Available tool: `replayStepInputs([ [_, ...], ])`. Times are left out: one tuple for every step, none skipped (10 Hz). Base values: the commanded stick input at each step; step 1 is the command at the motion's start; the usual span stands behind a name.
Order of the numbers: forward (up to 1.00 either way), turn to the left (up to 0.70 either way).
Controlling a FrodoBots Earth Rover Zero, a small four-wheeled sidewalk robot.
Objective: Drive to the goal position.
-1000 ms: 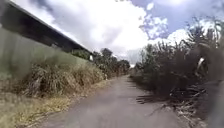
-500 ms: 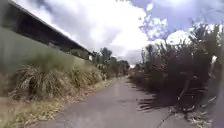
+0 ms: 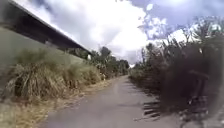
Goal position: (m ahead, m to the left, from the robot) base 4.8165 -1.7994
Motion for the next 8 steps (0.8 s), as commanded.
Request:
replayStepInputs([
  [0.7, -0.03],
  [0.7, -0.05],
  [0.7, -0.04],
  [0.7, -0.07],
  [0.7, -0.1],
  [0.7, -0.05],
  [0.7, -0.09],
  [0.7, -0.01],
])
